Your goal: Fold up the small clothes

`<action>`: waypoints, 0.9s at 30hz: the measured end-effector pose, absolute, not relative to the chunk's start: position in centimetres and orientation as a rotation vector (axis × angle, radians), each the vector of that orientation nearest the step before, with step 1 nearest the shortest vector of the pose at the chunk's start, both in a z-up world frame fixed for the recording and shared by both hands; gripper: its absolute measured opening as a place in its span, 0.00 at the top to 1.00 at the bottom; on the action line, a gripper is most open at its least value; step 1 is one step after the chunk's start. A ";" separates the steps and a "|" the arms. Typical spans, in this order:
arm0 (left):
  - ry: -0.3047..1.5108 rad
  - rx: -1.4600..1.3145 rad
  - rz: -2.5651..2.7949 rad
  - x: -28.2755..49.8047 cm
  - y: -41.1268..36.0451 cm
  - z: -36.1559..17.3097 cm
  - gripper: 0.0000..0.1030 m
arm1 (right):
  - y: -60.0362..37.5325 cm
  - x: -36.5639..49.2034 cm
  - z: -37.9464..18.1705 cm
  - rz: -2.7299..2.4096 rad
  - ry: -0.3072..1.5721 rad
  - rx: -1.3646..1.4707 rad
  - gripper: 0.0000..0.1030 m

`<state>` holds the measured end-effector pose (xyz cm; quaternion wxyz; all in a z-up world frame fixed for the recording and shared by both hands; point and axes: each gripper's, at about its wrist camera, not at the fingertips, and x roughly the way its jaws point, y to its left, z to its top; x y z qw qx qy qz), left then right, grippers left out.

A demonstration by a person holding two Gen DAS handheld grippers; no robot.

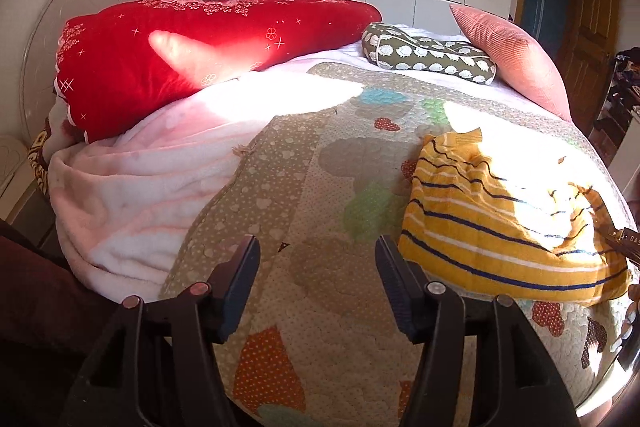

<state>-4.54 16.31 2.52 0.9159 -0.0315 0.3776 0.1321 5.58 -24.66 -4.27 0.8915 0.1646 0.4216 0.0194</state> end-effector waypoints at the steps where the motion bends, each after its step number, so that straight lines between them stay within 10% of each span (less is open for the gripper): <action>1: 0.771 -0.048 0.270 -4.6 15.6 2.6 0.37 | -26.8 4.5 -4.4 -0.010 0.852 0.382 0.59; 24: 0.693 0.132 0.224 -5.5 6.5 4.2 0.28 | -24.8 -0.6 -5.8 0.116 0.830 0.374 0.56; 27: 0.579 0.102 0.228 -6.8 6.6 5.2 0.09 | -24.5 -1.8 -4.6 0.122 0.804 0.348 0.56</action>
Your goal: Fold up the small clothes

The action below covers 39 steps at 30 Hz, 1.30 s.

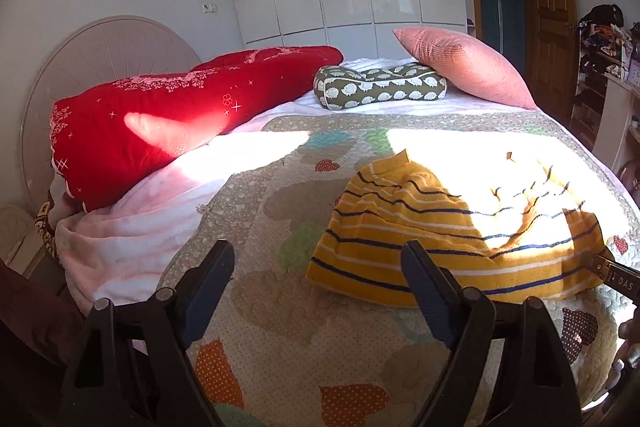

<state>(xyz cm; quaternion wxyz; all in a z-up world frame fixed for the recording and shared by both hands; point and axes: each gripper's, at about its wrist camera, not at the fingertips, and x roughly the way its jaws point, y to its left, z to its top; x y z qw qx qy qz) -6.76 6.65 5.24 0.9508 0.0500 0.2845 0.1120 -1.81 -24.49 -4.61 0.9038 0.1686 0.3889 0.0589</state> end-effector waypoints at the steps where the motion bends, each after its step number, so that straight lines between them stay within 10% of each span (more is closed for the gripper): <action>1: 0.528 0.093 0.230 -7.3 6.7 5.7 0.02 | -24.2 -2.2 -4.2 0.116 0.798 0.330 0.54; 10: 0.505 0.001 0.135 -8.1 6.2 6.3 0.00 | -18.9 -5.9 -3.0 -0.054 0.832 0.029 0.36; 39: 0.780 0.078 0.095 -8.8 4.2 -0.8 0.00 | -13.3 -8.7 -3.8 -0.178 0.836 -0.294 0.29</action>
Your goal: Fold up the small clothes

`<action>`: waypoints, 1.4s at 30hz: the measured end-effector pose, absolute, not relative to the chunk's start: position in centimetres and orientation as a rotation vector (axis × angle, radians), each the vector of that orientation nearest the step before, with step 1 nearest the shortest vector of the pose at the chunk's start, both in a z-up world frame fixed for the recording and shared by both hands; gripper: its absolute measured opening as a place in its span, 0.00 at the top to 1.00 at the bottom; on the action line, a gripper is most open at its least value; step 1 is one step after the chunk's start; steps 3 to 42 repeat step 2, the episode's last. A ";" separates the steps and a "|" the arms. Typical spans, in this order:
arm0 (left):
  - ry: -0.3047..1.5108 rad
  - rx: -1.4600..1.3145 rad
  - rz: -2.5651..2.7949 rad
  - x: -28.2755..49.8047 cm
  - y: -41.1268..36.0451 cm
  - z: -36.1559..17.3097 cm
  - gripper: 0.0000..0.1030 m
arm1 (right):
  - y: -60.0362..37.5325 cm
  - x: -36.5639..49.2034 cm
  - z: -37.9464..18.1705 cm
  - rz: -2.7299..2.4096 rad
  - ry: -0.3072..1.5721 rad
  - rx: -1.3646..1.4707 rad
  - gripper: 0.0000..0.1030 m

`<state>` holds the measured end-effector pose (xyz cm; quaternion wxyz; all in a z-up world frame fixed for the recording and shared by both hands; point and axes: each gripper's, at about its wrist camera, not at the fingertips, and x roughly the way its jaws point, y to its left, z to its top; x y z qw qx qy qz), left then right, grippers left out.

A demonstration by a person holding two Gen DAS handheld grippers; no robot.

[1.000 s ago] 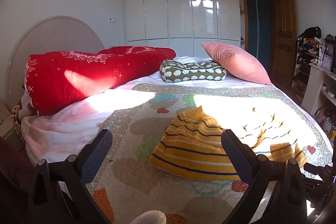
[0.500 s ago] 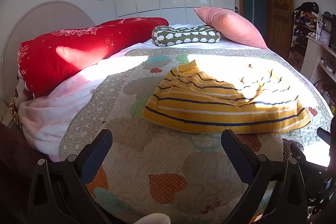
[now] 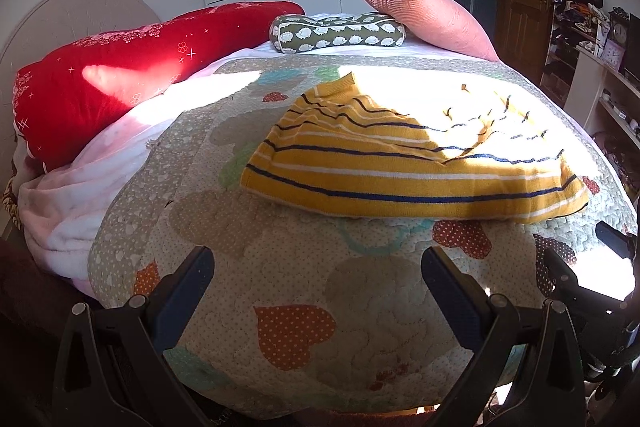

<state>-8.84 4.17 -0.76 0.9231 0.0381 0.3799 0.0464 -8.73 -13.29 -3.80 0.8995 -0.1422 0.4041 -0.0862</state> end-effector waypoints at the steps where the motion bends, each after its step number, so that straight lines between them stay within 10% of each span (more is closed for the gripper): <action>1: 0.779 0.081 0.101 -8.8 4.2 -0.8 0.00 | -13.2 -8.7 -3.8 -0.175 0.838 -0.294 0.29; 42: 0.782 0.078 0.100 -8.8 4.3 -0.8 0.00 | -13.2 -8.7 -3.8 -0.172 0.841 -0.292 0.29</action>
